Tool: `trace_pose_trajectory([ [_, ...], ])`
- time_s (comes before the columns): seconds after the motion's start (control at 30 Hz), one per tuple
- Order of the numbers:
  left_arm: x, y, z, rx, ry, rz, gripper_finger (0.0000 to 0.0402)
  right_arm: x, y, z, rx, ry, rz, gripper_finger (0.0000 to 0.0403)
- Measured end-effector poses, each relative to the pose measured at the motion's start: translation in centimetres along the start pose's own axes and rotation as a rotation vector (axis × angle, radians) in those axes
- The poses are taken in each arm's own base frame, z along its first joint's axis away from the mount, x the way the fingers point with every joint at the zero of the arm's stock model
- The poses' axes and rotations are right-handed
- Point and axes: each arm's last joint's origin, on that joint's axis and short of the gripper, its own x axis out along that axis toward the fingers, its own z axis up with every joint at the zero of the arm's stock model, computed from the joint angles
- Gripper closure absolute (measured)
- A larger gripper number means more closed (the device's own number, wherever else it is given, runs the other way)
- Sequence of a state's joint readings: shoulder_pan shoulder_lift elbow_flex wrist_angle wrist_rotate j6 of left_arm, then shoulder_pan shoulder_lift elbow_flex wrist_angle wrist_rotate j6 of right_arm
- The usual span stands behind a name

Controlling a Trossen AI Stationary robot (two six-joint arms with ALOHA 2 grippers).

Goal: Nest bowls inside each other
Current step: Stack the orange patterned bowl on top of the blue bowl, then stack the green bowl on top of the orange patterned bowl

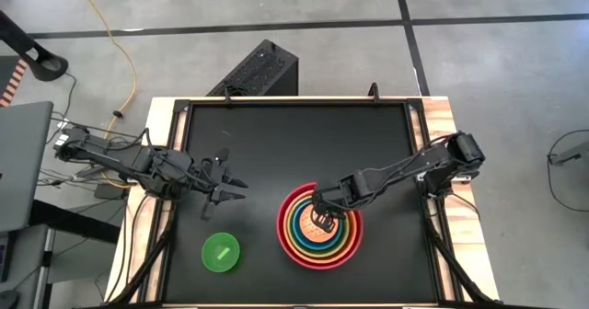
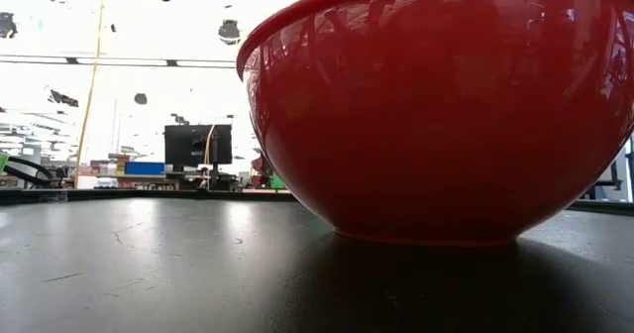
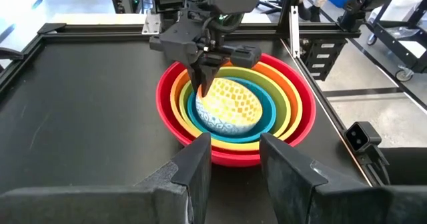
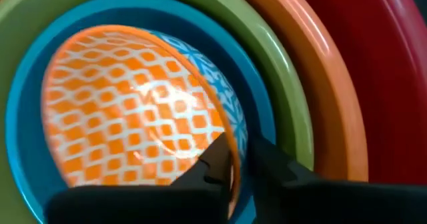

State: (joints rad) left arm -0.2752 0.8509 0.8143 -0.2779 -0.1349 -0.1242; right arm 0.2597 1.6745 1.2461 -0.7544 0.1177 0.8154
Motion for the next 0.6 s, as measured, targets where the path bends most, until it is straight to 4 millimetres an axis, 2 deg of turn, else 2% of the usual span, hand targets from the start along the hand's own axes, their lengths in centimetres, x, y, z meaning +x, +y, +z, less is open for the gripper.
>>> trace_pose_trajectory([
  [0.27,0.0,0.0,0.0,0.0,0.001,0.0,0.0285,-0.5,0.0,0.0,-0.027,-0.011,0.01,0.0287],
  [0.43,0.0,0.0,-0.1,-0.001,0.013,-0.004,0.0285,-2.3,0.0,0.3,-0.025,-0.043,0.046,0.0266],
  [0.6,0.0,-0.1,-0.7,-0.028,0.081,-0.045,0.0285,-5.2,0.1,-0.1,-0.014,-0.081,0.102,0.0262],
])
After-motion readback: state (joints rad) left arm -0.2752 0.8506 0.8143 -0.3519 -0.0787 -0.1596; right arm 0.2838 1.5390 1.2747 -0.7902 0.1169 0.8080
